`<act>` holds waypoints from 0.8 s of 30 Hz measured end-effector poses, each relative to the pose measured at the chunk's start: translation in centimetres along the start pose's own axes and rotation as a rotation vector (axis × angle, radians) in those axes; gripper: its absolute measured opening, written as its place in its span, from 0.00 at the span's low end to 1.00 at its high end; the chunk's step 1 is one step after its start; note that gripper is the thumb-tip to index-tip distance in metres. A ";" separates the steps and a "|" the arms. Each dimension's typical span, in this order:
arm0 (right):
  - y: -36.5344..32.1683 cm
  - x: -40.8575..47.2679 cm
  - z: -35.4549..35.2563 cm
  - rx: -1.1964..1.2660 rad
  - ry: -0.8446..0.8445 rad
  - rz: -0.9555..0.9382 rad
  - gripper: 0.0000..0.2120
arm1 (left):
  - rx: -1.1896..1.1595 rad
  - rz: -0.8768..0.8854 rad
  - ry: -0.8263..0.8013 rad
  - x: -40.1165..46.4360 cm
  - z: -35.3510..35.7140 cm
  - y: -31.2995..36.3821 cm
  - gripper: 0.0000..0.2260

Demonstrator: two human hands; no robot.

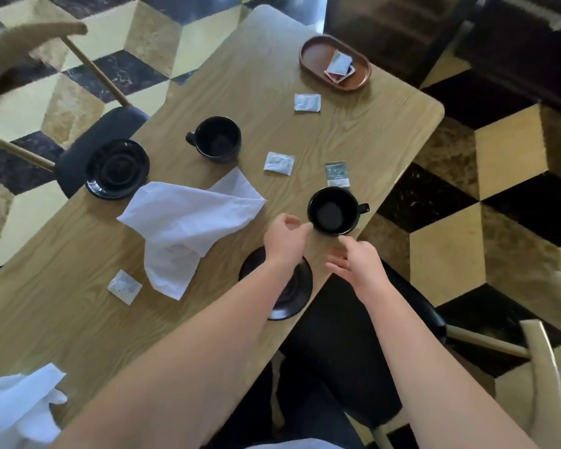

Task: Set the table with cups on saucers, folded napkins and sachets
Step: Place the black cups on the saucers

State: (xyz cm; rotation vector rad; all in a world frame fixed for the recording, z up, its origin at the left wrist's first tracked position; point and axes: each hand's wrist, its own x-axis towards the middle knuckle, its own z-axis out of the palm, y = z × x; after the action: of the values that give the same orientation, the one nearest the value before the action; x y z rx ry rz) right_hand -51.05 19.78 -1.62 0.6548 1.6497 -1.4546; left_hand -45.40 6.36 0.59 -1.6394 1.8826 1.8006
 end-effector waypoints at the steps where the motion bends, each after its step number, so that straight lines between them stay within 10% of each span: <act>1: -0.1 0.4 -0.3 0.002 0.010 -0.008 0.23 | 0.042 0.030 0.004 0.7 0.5 0.6 0.13; 6: -0.8 1.8 -0.7 -0.025 0.023 -0.059 0.29 | 0.190 0.091 -0.022 3.8 2.1 2.4 0.24; 24: -0.9 -2.6 1.7 -0.326 -0.093 -0.245 0.27 | 0.120 0.076 0.058 -1.8 -4.4 -0.1 0.08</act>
State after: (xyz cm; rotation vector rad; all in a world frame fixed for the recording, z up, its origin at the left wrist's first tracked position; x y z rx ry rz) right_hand -50.06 18.32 1.07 0.2063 1.8875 -1.3160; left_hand -42.02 4.18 3.09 -1.6177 2.0608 1.6472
